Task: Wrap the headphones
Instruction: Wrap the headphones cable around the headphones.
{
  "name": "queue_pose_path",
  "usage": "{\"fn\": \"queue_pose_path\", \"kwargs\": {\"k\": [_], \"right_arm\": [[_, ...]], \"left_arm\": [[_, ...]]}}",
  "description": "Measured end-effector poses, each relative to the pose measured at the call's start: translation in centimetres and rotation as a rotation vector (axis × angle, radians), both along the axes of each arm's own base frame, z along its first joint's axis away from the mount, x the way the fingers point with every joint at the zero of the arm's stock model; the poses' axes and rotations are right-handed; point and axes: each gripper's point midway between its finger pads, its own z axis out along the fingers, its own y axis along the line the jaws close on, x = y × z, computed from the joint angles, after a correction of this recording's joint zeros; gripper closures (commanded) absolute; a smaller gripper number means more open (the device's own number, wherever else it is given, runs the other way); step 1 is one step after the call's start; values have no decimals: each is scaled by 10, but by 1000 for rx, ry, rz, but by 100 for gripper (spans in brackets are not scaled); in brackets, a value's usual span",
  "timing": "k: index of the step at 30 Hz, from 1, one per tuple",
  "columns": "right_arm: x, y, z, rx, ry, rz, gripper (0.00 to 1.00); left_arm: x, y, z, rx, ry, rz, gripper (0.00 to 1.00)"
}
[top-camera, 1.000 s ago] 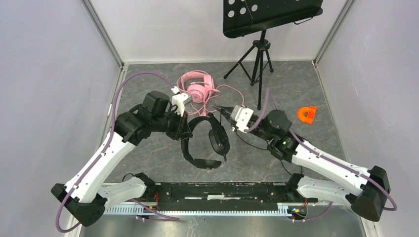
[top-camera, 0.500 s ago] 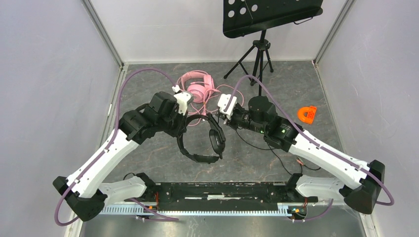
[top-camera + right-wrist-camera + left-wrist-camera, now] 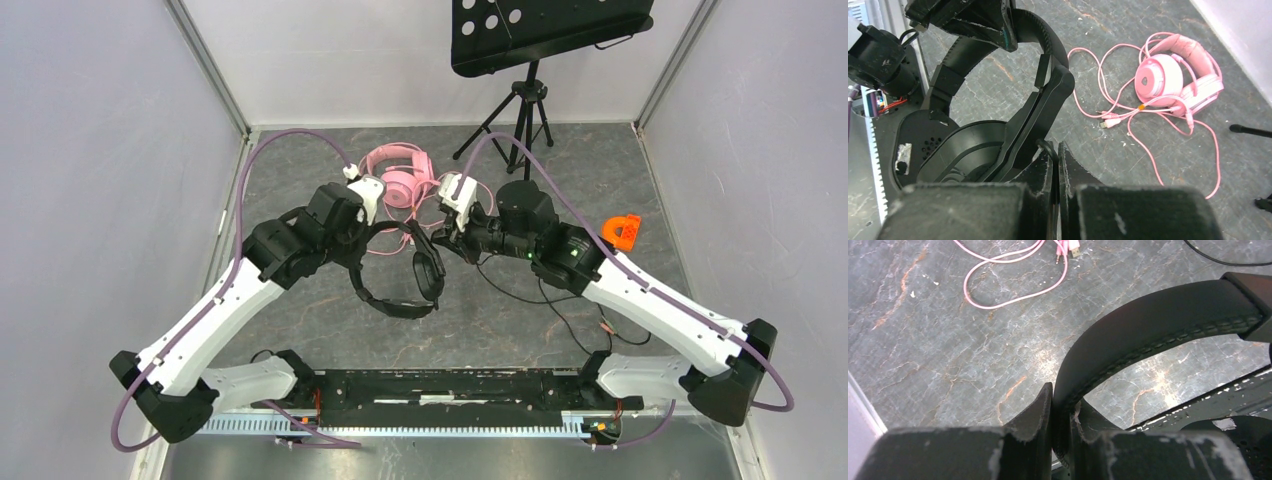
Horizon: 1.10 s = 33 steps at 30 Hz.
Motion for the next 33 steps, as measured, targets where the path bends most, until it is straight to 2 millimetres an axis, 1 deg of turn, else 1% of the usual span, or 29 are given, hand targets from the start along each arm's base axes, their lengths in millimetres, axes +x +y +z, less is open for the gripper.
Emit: {"fn": "queue_pose_path", "kwargs": {"k": [3,5,6,8,12,19,33], "right_arm": [[0,2,-3,-7,32,3,100],[0,4,-4,-9,49,5,96],[0,4,-4,-10,56,5,95],[1,5,-5,-9,66,-1,100],[1,6,-4,-2,76,-10,100],[-10,12,1,30,112,44,100],[-28,19,6,87,182,125,100]], "left_arm": [[3,3,-1,30,-14,17,98],[5,5,-1,43,-25,28,98],[6,7,0,51,-31,35,98],[7,9,1,60,-43,45,98],[10,13,8,70,-91,24,98],[18,18,21,95,-249,-53,98],[36,16,46,158,-503,-171,98]]}}
